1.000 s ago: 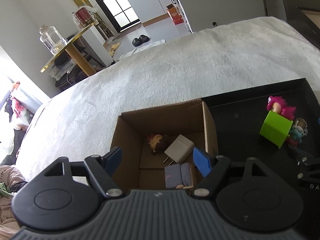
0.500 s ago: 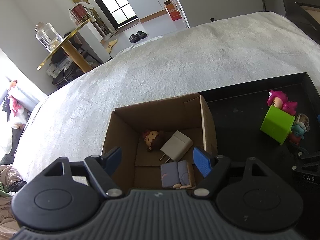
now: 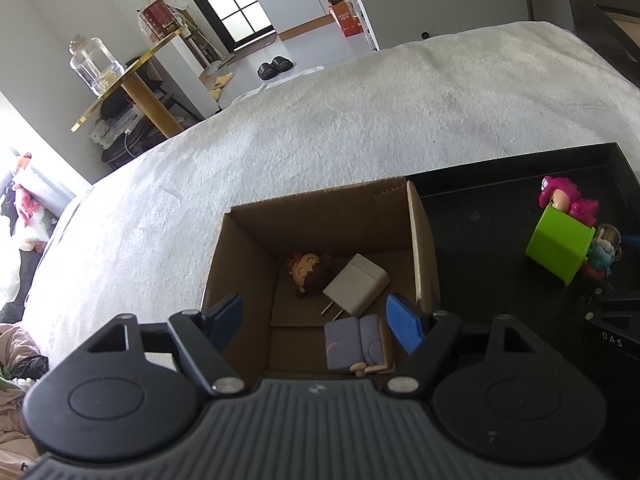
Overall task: Organize rigid objects
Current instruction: 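Close the right gripper on the blue smurf figure holding a mug, then carry the smurf figure with the right gripper into the box and release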
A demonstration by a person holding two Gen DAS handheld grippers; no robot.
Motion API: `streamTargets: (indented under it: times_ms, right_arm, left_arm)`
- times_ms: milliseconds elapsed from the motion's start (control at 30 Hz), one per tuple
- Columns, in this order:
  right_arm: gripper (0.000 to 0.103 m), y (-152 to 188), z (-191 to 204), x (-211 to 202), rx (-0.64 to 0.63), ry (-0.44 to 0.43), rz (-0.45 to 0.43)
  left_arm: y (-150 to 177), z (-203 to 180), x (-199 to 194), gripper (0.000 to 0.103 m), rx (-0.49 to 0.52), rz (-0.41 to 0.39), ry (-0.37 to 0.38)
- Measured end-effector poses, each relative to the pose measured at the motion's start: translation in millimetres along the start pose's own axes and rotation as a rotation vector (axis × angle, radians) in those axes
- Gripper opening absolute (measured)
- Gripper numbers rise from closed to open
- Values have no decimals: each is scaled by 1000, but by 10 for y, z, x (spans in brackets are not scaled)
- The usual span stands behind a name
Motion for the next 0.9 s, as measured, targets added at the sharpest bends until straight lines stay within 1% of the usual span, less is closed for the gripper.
streamTargets:
  times_ms: [200, 300, 433, 567, 800, 900]
  right_arm:
    - [60, -9, -27, -77, 22, -4, 10]
    - [60, -22, -53, -130, 1, 20, 1]
    - [60, -36, -65, -181, 13, 22, 2]
    - [60, -96, -43, -261, -37, 61, -4]
    - [60, -229, 23, -395, -52, 92, -8]
    - [60, -274, 81, -463, -75, 124, -13]
  left_arm:
    - [27, 12, -18, 78, -1, -3, 4]
    - [41, 22, -32, 78, -7, -3, 7]
    - [60, 48, -78, 78, -25, -6, 15]
    - [73, 116, -130, 78, -53, -12, 27]
    - [108, 320, -196, 78, -87, -26, 41]
    - [104, 432, -221, 78, -99, -32, 37]
Point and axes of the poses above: each gripper's, at about its wrist camera, not at the fingertips, and x roughly the way its jaws point, z to its left, y to its underside, the point moved 10 cm from there along x, roughly the way its jaws point, and after that the axes turned 9 degrees about -z, right-handed, at the moved point
